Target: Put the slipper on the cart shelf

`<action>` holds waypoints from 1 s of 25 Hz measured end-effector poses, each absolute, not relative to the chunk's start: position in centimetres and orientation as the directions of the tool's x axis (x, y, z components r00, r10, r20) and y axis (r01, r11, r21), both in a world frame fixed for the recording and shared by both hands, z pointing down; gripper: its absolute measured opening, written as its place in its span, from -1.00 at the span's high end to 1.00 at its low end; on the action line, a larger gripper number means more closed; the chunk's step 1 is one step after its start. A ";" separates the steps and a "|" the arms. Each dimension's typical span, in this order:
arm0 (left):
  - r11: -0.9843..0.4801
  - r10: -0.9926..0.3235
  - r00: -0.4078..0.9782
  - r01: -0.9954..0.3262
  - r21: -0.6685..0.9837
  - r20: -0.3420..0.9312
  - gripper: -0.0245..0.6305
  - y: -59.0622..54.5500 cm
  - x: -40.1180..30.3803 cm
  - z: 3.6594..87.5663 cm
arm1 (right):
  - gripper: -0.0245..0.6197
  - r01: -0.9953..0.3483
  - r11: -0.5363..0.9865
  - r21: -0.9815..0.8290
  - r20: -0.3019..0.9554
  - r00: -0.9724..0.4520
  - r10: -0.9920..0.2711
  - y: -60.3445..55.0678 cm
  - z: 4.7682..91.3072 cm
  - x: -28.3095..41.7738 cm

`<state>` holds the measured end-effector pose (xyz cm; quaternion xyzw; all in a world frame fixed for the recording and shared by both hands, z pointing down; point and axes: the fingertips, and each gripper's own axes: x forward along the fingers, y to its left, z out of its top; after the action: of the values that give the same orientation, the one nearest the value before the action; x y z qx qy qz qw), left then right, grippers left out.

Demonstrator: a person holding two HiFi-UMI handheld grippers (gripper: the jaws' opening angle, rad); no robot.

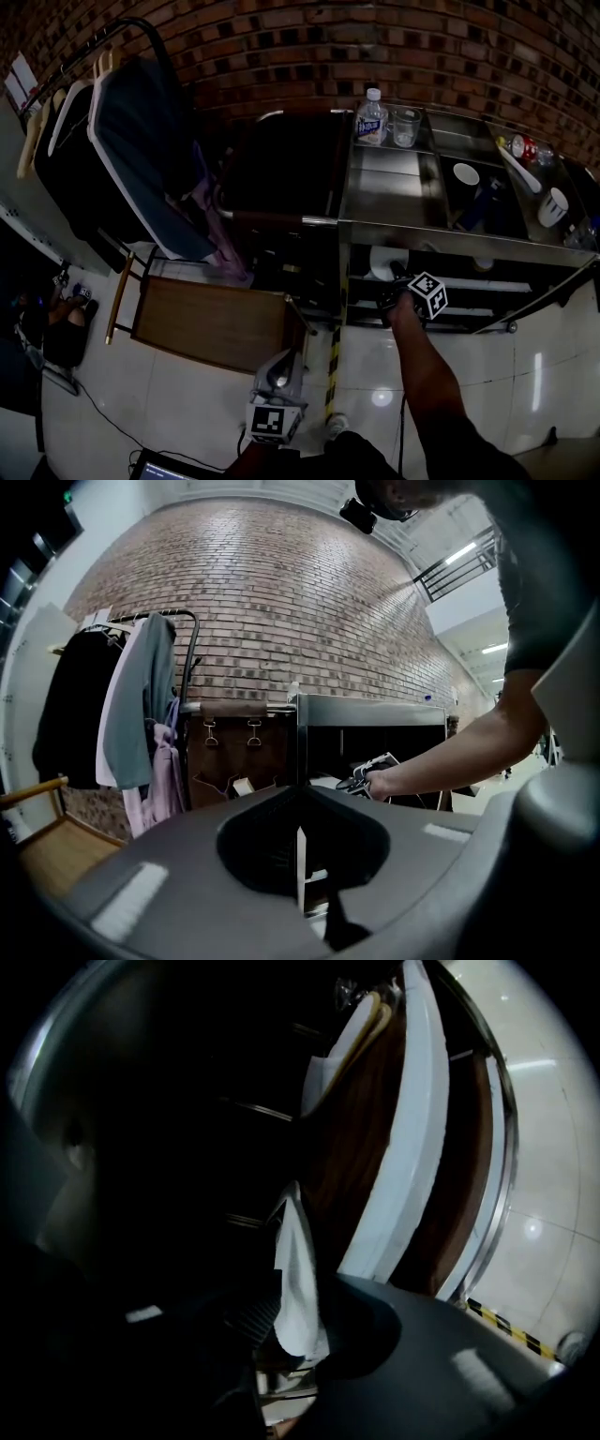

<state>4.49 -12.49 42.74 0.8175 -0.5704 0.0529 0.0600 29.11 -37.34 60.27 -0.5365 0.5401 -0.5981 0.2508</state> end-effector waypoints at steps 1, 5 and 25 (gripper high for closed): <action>-0.341 -0.927 0.342 -0.939 0.039 0.153 0.88 -12.4 4.4 42.6 | 0.54 -0.282 -0.292 -0.914 0.372 -0.294 -0.881 -37.3 60.1 29.2; -0.348 -0.927 0.350 -0.937 0.040 0.137 0.88 -12.3 4.4 42.1 | 0.40 -0.314 -0.302 -0.900 0.390 -0.274 -0.879 -36.0 59.6 29.8; -0.364 -0.929 0.369 -0.927 0.089 0.042 0.88 -14.0 9.1 37.9 | 0.78 -0.969 0.176 -0.172 0.168 -0.205 -0.964 -18.5 41.8 28.0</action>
<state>9.09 -14.01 37.92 0.8258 -0.5617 -0.0076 0.0490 27.96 -18.54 41.82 -0.6304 0.7667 -0.1209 -0.0103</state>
